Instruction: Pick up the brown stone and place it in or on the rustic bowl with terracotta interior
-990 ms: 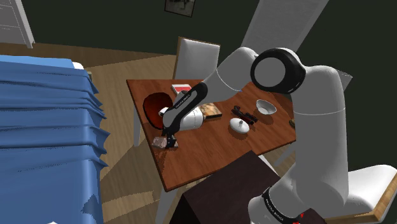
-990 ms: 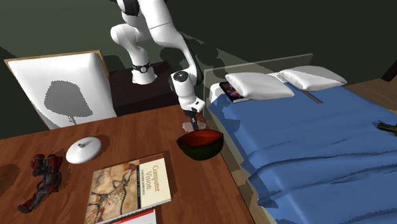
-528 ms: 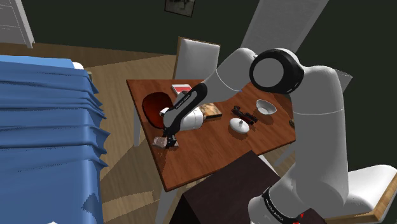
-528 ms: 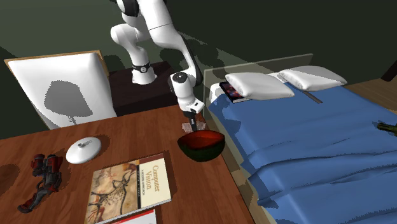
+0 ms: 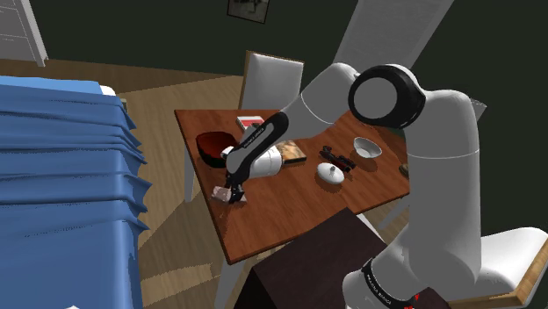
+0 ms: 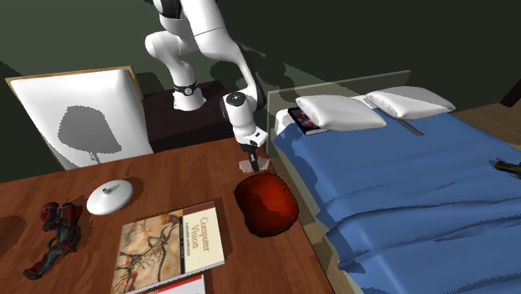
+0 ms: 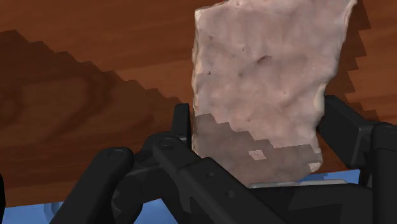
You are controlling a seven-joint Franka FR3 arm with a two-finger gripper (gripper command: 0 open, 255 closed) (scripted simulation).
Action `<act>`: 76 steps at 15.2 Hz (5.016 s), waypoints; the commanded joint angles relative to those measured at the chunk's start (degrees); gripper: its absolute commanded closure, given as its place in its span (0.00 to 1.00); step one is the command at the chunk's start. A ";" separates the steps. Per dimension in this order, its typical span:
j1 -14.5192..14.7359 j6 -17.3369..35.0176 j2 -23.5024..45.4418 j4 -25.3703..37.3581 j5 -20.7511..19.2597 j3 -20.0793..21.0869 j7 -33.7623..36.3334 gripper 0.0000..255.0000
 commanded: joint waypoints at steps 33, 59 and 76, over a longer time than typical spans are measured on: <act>1.94 -20.59 -16.38 4.09 -5.78 -4.97 5.96 1.00; -1.52 -28.04 9.47 36.90 -6.57 -5.55 3.98 1.00; -1.85 -31.84 3.99 35.15 -6.99 -6.05 4.15 0.00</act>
